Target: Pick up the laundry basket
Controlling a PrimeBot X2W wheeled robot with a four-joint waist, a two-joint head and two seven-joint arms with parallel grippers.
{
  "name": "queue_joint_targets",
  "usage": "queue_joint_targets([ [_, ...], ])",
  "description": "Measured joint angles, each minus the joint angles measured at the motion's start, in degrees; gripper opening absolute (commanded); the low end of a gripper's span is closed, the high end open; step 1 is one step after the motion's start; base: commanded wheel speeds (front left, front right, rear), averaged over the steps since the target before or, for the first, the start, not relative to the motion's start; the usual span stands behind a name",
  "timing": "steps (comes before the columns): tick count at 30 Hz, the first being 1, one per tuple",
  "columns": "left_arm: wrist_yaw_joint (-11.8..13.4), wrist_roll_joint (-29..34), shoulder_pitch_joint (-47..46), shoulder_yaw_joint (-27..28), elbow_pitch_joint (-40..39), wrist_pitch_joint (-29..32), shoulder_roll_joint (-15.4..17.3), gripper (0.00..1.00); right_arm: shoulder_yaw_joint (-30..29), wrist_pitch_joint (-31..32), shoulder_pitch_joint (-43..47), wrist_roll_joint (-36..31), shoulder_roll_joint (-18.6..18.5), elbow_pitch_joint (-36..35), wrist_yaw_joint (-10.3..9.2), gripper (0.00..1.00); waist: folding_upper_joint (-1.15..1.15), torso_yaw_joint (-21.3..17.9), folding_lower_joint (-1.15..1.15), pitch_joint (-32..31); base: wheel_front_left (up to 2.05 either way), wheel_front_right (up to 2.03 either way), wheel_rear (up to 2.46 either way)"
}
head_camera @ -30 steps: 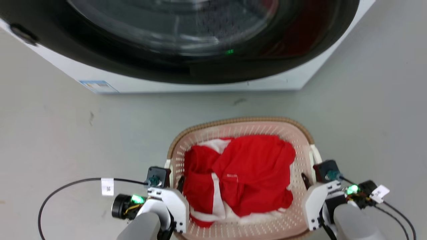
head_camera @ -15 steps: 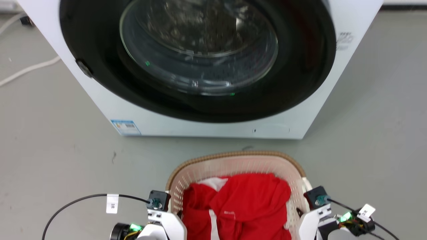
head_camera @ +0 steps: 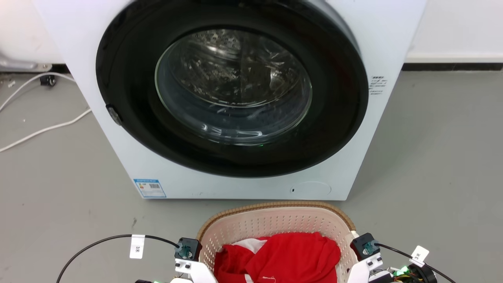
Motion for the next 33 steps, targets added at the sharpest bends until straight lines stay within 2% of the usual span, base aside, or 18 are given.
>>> queue_joint_targets([
  [17, -0.11, -5.16, -0.19, -3.64, -0.7, 5.41, 0.78, 0.0, 6.1, 4.69, -0.07, 5.92, -0.57, 0.03, 0.0, 0.0, 0.0, -0.96, 0.01, -3.39, 0.0, 0.0, 0.0],
  [33, -0.13, -8.59, -0.4, -6.64, -0.89, 5.47, 1.37, 0.0, 9.91, 5.19, -0.25, 10.34, -1.3, -0.01, 0.0, 0.0, 0.0, -1.17, 0.01, -3.85, 0.0, 0.0, 0.0],
])
